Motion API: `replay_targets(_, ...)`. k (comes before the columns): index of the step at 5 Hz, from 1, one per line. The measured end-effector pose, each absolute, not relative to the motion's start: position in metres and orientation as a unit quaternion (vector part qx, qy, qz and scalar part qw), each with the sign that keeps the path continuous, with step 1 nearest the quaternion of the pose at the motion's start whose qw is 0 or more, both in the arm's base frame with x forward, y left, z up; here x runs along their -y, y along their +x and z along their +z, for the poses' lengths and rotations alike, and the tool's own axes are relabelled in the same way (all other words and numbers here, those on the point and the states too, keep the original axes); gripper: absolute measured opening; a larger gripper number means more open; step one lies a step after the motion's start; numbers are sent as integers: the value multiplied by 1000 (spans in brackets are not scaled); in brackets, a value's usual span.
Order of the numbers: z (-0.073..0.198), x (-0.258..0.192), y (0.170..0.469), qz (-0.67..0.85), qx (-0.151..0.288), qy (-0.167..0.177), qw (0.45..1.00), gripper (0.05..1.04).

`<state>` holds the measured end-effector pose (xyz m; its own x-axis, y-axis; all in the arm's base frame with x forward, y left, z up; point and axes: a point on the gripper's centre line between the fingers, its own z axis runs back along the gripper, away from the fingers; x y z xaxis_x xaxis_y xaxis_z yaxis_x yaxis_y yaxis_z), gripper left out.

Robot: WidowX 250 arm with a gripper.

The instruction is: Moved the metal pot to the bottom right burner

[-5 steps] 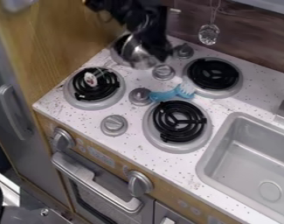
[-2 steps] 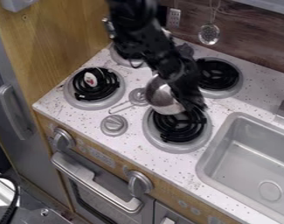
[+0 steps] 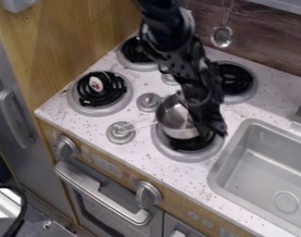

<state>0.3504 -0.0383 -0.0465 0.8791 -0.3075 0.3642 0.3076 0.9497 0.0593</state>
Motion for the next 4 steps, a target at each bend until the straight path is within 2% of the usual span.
replay_targets(1,-56,37,343,-173,160,11,972,90)
replay_targets(2,-58,42,340,-186,157,2,970,249)
replay_targets(3,-57,50,336,-196,136,-13,971,519)
replay_targets(4,-24,61,345,-191,140,-46,970,827)
